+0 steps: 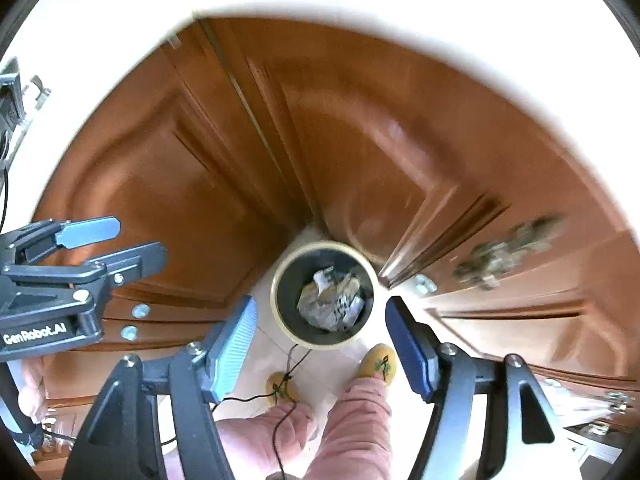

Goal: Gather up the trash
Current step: 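Raise both tools back up to the counter trash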

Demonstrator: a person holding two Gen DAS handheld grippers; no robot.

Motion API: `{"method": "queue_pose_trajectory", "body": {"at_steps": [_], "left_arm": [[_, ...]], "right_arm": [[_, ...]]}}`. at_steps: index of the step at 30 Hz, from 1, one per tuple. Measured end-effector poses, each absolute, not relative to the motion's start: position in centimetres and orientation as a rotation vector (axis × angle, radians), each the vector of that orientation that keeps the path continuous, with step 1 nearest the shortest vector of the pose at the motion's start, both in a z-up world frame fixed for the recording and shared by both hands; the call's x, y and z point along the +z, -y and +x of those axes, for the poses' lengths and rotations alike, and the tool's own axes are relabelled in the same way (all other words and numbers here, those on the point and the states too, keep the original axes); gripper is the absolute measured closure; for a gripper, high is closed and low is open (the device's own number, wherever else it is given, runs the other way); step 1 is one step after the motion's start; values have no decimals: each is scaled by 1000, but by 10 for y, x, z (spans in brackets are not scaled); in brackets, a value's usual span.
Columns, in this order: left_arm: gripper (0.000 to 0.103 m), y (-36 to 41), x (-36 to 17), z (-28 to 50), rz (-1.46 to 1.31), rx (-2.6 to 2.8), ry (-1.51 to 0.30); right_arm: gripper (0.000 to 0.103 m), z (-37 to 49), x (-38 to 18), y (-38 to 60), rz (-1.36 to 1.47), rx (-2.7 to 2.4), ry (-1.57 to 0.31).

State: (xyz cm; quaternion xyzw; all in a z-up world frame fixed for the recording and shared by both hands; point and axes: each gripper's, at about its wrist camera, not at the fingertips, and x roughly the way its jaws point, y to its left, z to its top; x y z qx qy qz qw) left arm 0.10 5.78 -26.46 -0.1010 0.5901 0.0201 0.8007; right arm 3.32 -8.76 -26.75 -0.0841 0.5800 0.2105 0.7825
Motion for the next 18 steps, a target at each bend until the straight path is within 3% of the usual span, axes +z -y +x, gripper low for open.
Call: {"method": "queue_pose_trajectory", "body": {"at_steps": [9, 18], "left_arm": [[19, -51, -123, -23, -120, 29, -1079], [13, -49, -43, -38, -121, 2, -949]], "right_arm": [[36, 6, -141, 98, -146, 449, -1105], [36, -14, -80, 114, -134, 399, -993]]}}
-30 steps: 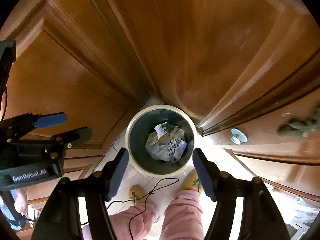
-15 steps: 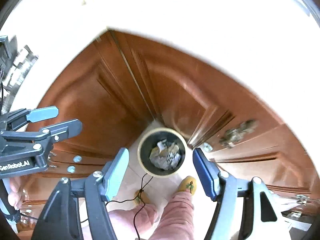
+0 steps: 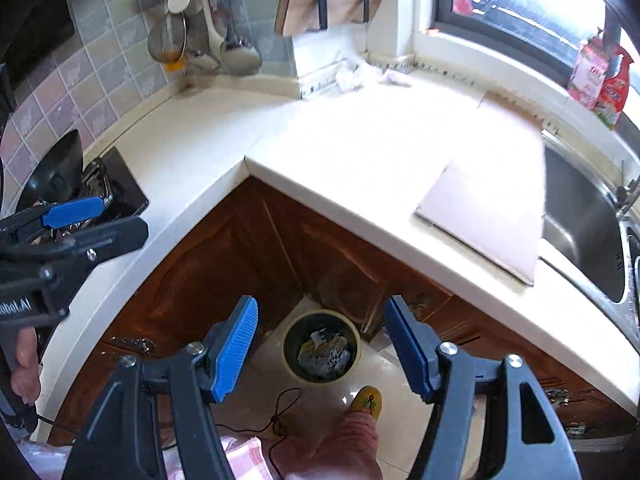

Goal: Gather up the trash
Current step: 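Raise both tools back up to the counter trash, then grasp the clear plastic bag with the left tool while the right tool grasps the small white bottle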

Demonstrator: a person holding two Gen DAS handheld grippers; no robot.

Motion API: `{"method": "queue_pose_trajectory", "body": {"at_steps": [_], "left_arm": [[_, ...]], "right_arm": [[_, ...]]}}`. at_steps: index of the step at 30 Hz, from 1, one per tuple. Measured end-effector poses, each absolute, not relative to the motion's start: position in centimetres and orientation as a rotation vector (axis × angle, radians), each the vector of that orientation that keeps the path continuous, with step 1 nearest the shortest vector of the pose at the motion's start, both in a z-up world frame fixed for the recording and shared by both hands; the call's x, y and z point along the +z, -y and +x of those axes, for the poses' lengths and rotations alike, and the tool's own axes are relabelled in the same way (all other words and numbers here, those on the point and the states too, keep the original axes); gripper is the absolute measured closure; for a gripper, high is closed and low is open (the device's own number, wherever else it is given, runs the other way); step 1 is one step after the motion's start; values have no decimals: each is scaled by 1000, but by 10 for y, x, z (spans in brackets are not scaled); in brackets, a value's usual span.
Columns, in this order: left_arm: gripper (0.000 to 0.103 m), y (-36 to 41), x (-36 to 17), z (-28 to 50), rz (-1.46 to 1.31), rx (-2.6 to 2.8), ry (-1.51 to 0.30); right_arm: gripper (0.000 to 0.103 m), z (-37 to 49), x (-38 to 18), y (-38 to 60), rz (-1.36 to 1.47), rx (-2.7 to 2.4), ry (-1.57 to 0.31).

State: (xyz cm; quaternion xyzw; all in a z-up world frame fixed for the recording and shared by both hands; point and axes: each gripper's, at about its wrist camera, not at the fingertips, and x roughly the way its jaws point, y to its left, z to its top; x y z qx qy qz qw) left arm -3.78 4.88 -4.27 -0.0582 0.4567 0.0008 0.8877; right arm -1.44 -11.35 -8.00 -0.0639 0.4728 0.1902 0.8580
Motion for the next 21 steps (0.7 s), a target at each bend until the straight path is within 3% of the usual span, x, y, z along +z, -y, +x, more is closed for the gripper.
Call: {"method": "queue_pose_trajectory", "body": {"at_steps": [12, 21], "left_arm": [[13, -41, -19, -13, -109, -9, -853], [13, -22, 4, 60, -45, 61, -788]], "right_arm": [[36, -9, -31, 135, -92, 328, -891], [36, 80, 7, 159, -77, 371, -846]]}}
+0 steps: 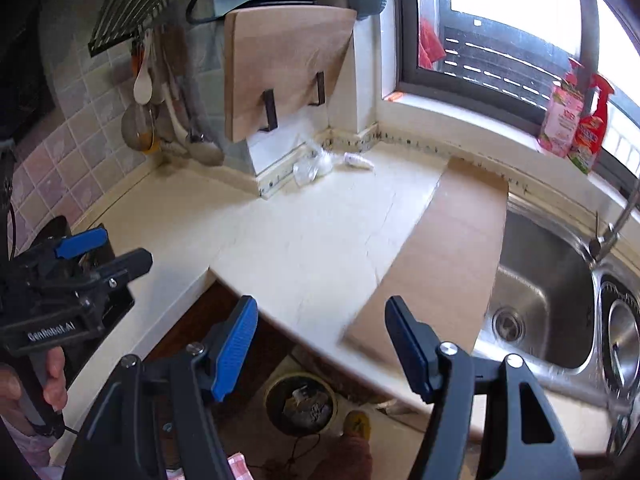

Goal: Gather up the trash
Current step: 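Grasp the clear plastic bag with the left tool while the right tool grasps the small white bottle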

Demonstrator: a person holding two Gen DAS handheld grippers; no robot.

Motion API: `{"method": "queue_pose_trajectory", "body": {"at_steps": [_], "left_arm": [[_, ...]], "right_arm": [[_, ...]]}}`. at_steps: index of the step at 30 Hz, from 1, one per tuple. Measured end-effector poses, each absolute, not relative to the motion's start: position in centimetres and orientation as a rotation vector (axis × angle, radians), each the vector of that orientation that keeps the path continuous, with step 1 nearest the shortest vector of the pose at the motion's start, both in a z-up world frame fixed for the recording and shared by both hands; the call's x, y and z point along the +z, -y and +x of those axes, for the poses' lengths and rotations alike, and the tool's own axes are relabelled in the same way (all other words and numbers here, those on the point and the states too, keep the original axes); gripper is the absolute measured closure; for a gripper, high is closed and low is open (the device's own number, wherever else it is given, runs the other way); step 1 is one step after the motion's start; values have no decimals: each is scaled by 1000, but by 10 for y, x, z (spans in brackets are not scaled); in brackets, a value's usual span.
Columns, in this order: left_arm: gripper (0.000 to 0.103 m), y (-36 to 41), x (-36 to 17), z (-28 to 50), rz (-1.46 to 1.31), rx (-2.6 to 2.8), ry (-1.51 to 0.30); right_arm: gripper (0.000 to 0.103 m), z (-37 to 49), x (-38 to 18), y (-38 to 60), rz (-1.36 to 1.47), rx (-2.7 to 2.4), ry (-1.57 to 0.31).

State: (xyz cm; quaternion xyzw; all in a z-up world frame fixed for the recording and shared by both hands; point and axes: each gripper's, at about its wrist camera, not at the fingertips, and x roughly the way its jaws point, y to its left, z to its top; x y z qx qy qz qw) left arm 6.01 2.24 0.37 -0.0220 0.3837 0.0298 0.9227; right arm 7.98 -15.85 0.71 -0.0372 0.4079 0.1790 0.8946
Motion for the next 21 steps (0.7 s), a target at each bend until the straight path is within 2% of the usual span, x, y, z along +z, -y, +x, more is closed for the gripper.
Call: {"method": "queue_pose_trajectory", "body": {"at_steps": [11, 19, 21], "left_arm": [[13, 17, 0, 245, -20, 139, -831], [13, 23, -60, 376, -22, 235, -882], [16, 22, -77, 398, -19, 251, -891]], "right_arm": [[37, 258, 40, 180, -155, 493, -799], [39, 416, -31, 190, -90, 574, -922], [39, 442, -54, 188, -56, 595, -953]]}}
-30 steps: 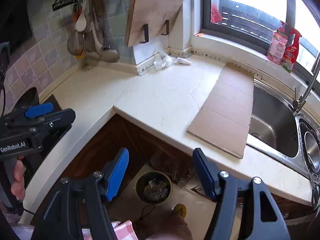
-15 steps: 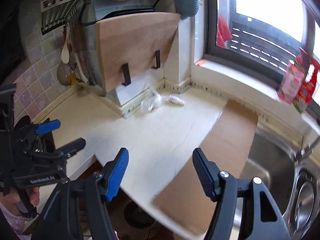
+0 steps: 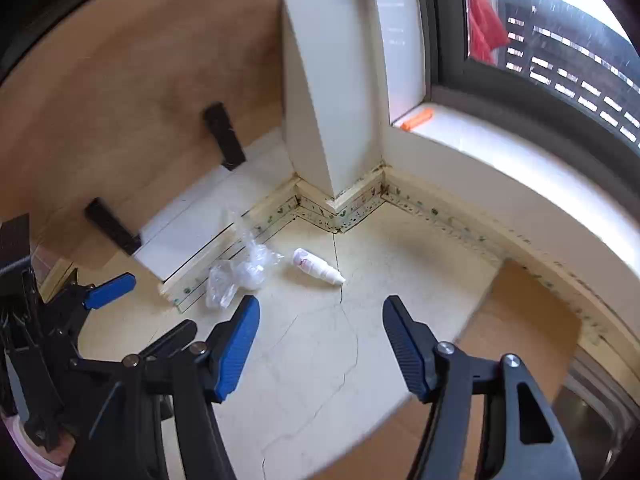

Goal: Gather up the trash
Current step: 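Grasp the clear plastic bag with the left tool while the right tool grasps the small white bottle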

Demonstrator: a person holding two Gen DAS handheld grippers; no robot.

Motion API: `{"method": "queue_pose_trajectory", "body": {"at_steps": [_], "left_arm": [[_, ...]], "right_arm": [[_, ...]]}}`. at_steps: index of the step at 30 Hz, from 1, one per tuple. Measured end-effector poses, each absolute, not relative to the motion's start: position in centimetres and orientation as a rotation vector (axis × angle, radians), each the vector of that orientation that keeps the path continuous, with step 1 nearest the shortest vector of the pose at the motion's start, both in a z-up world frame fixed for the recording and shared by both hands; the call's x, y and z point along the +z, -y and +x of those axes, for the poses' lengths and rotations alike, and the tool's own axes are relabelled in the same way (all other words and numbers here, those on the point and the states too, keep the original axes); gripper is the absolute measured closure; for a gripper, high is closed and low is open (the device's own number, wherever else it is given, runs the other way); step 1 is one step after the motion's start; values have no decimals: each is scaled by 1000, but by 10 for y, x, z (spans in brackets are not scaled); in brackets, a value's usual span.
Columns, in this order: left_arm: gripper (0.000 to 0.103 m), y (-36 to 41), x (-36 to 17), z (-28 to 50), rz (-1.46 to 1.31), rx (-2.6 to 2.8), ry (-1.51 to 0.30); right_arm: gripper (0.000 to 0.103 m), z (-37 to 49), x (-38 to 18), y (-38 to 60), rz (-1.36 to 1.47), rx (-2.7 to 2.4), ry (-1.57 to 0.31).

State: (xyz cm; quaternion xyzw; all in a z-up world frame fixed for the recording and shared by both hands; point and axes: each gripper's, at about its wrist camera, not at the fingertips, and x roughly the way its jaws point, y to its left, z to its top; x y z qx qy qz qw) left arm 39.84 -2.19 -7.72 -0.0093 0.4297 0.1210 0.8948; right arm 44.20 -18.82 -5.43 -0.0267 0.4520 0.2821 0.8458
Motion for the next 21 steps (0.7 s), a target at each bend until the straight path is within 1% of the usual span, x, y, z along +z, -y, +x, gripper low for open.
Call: {"method": "queue_pose_trajectory", "body": {"at_steps": [2, 6, 10, 12, 13, 15, 18, 20, 21], "left_arm": [[17, 19, -97, 419, -11, 277, -912], [25, 9, -132, 449, -24, 311, -968], [28, 1, -154, 466, -43, 335, -989], [38, -4, -162, 474, -61, 335, -997], [41, -5, -165, 477, -68, 334, -1004], [56, -8, -172, 483, -85, 334, -1022], [63, -10, -175, 486, -97, 339, -1025], [66, -11, -176, 486, -102, 335, -1017], [67, -11, -175, 485, -104, 335, -1013]], "right_arm": [[40, 459, -71, 184, -27, 616, -976], [42, 485, -100, 177, -4, 655, -994], [42, 506, -121, 168, -16, 689, -1013], [43, 515, -132, 162, -25, 708, -1024], [43, 517, -135, 159, -29, 716, -1025], [44, 521, -141, 150, -47, 740, -1024], [46, 524, -148, 136, -85, 768, -1020], [55, 525, -154, 126, -105, 778, -1026], [57, 526, -157, 122, -110, 785, -1035]]}}
